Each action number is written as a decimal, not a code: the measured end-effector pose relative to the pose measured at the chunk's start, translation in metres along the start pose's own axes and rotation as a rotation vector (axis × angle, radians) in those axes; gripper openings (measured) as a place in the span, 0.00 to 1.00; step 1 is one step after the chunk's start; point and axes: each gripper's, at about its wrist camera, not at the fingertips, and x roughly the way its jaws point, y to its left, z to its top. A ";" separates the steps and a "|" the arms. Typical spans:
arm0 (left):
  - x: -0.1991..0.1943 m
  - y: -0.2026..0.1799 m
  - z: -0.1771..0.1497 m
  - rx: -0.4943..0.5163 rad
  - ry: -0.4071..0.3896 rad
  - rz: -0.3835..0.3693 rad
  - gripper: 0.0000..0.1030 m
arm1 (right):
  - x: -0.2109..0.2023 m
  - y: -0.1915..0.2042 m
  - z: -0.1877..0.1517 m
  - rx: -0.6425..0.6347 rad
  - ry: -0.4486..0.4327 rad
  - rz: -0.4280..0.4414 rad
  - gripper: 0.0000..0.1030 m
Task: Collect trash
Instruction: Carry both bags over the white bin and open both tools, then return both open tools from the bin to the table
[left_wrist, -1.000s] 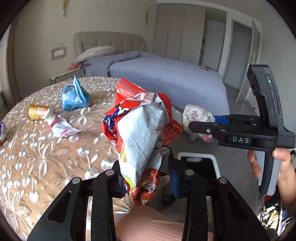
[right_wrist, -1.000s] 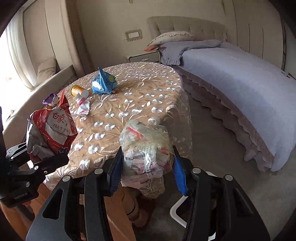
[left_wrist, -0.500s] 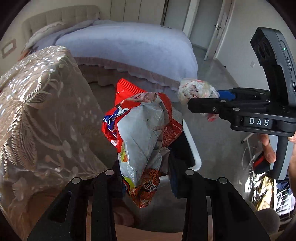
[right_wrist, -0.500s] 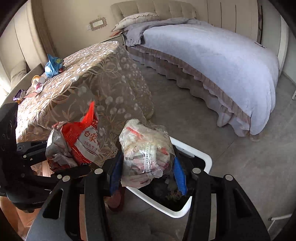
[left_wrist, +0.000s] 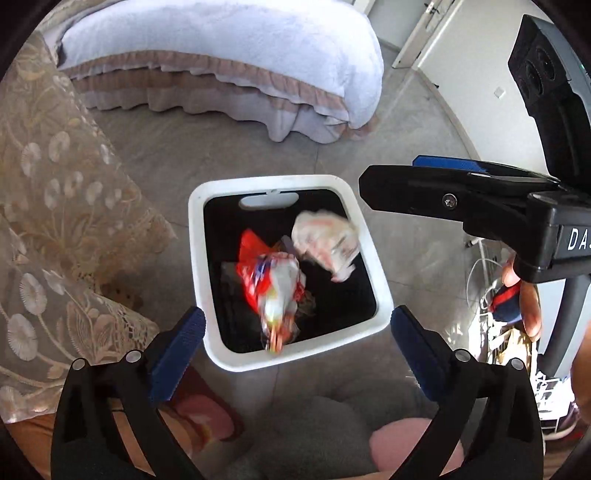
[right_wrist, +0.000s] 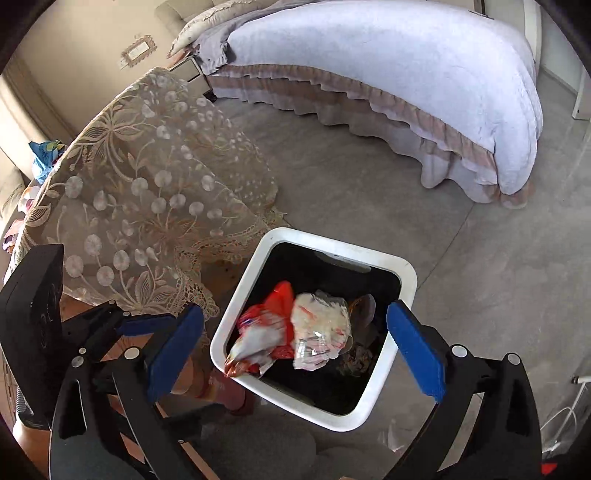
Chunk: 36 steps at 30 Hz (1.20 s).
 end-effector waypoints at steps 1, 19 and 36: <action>0.004 0.000 0.000 -0.002 0.004 0.014 0.95 | 0.003 -0.002 0.000 0.008 0.006 -0.001 0.96; -0.078 -0.013 -0.002 0.031 -0.154 0.054 0.95 | -0.023 0.034 0.022 -0.067 -0.082 0.057 0.96; -0.217 0.047 -0.054 -0.131 -0.443 0.277 0.95 | -0.063 0.152 0.051 -0.343 -0.247 0.129 0.96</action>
